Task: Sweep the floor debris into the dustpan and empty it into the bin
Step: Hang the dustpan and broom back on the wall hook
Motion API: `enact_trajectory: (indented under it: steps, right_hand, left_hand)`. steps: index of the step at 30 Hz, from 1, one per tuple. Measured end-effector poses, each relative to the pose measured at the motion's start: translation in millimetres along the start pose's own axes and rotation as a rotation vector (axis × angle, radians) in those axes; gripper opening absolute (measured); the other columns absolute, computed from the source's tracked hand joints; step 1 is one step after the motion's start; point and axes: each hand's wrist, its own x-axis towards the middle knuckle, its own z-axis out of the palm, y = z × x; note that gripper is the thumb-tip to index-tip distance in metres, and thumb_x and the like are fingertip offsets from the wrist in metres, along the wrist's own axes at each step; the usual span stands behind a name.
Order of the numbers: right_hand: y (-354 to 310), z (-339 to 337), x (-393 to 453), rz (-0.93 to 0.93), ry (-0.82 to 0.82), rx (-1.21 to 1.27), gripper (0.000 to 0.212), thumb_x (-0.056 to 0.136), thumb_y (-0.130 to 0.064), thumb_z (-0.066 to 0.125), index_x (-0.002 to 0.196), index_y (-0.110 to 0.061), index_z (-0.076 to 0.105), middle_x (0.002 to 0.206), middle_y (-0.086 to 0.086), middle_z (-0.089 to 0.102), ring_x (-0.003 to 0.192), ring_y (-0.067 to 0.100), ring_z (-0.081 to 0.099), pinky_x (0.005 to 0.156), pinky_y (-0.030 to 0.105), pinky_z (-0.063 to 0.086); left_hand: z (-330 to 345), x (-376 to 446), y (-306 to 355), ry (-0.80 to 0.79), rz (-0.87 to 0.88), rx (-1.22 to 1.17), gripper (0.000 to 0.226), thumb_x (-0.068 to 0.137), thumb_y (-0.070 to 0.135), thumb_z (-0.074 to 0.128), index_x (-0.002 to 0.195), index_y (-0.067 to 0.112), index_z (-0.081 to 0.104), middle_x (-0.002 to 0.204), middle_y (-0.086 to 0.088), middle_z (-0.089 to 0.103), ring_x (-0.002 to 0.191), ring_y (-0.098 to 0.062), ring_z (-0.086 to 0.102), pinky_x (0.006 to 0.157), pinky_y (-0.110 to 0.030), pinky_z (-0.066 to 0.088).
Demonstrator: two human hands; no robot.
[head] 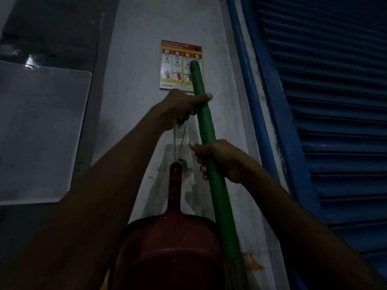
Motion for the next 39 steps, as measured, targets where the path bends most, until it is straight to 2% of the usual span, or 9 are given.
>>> enact_trajectory:
  steps: [4, 9, 12, 15, 19, 23, 28, 34, 39]
  right_hand:
    - [4.0, -9.3, -1.0, -0.001, -0.058, -0.089, 0.053, 0.081, -0.042, 0.076, 0.107, 0.003, 0.064, 0.077, 0.009, 0.065, 0.065, 0.021, 0.065, 0.065, 0.034, 0.057]
    - [5.5, -25.6, 1.3, 0.023, -0.148, -0.212, 0.069, 0.074, -0.063, 0.061, 0.116, -0.008, 0.068, 0.095, 0.008, 0.073, 0.085, 0.024, 0.072, 0.074, 0.035, 0.057]
    - [5.1, -32.6, 8.4, 0.014, -0.083, -0.163, 0.079, 0.072, -0.069, 0.056, 0.120, -0.007, 0.064, 0.113, 0.013, 0.070, 0.094, 0.026, 0.069, 0.074, 0.033, 0.058]
    - [-0.6, -38.3, 20.6, -0.010, 0.039, -0.087, 0.073, 0.078, -0.070, 0.056, 0.116, -0.008, 0.064, 0.109, 0.012, 0.072, 0.094, 0.026, 0.071, 0.074, 0.034, 0.060]
    - [-20.5, -40.8, 40.3, -0.094, 0.204, -0.023, 0.068, 0.086, -0.068, 0.054, 0.115, -0.008, 0.064, 0.104, 0.010, 0.071, 0.080, 0.020, 0.074, 0.061, 0.029, 0.059]
    - [-39.8, -31.3, 60.3, -0.124, 0.206, -0.029, 0.071, 0.087, -0.071, 0.050, 0.117, -0.008, 0.062, 0.109, 0.012, 0.069, 0.094, 0.025, 0.071, 0.073, 0.035, 0.060]
    - [-59.5, -14.1, 75.4, -0.206, 0.167, -0.041, 0.043, 0.088, -0.054, 0.065, 0.100, -0.013, 0.064, 0.103, 0.008, 0.068, 0.093, 0.024, 0.068, 0.076, 0.035, 0.059]
    - [-68.9, -7.5, 83.7, -0.245, 0.234, -0.073, 0.030, 0.085, -0.031, 0.075, 0.101, -0.008, 0.064, 0.098, 0.011, 0.070, 0.081, 0.022, 0.070, 0.060, 0.027, 0.057]
    - [-69.1, -7.1, 77.9, -0.339, 0.342, -0.040, 0.027, 0.085, -0.024, 0.075, 0.101, -0.007, 0.063, 0.095, 0.012, 0.069, 0.074, 0.019, 0.071, 0.052, 0.021, 0.053]
  left_hand:
    - [4.8, -0.1, -6.8, 0.007, -0.016, -0.020, 0.052, 0.080, 0.046, 0.082, 0.099, 0.001, 0.065, 0.069, -0.003, 0.054, 0.043, -0.007, 0.037, 0.045, -0.021, 0.033]
    - [4.7, -2.1, -18.4, 0.017, -0.049, 0.001, 0.047, 0.079, 0.045, 0.082, 0.091, 0.003, 0.064, 0.070, -0.004, 0.057, 0.041, -0.006, 0.040, 0.042, -0.019, 0.034]
    - [0.0, -3.2, -24.3, 0.042, -0.064, 0.005, 0.052, 0.079, 0.045, 0.083, 0.096, 0.000, 0.065, 0.069, -0.004, 0.057, 0.041, -0.006, 0.041, 0.040, -0.019, 0.036]
    - [-4.7, -6.3, -29.3, 0.021, -0.075, 0.012, 0.047, 0.079, 0.043, 0.083, 0.091, 0.001, 0.065, 0.067, -0.003, 0.056, 0.040, -0.006, 0.040, 0.042, -0.019, 0.035]
    - [-8.6, -11.0, -35.5, -0.034, -0.106, 0.071, 0.042, 0.079, 0.043, 0.083, 0.088, 0.005, 0.066, 0.061, 0.000, 0.057, 0.041, -0.007, 0.040, 0.040, -0.019, 0.034]
    - [-8.8, -17.4, -41.2, -0.105, -0.108, 0.109, 0.038, 0.083, 0.040, 0.080, 0.087, 0.004, 0.068, 0.058, -0.001, 0.058, 0.041, -0.008, 0.038, 0.037, -0.019, 0.032]
    - [-5.4, -27.9, -45.8, -0.147, -0.092, 0.126, 0.040, 0.083, 0.040, 0.080, 0.089, 0.002, 0.070, 0.056, -0.001, 0.055, 0.041, -0.009, 0.036, 0.038, -0.020, 0.030]
    - [-6.5, -34.7, -54.1, -0.135, -0.099, 0.071, 0.035, 0.083, 0.038, 0.081, 0.069, 0.011, 0.063, 0.052, 0.002, 0.056, 0.040, -0.010, 0.039, 0.038, -0.020, 0.033]
    - [-8.3, -38.2, -49.6, -0.100, -0.095, -0.011, 0.047, 0.091, 0.053, 0.066, 0.090, 0.006, 0.069, 0.064, 0.001, 0.066, 0.049, -0.010, 0.054, 0.043, -0.019, 0.040]
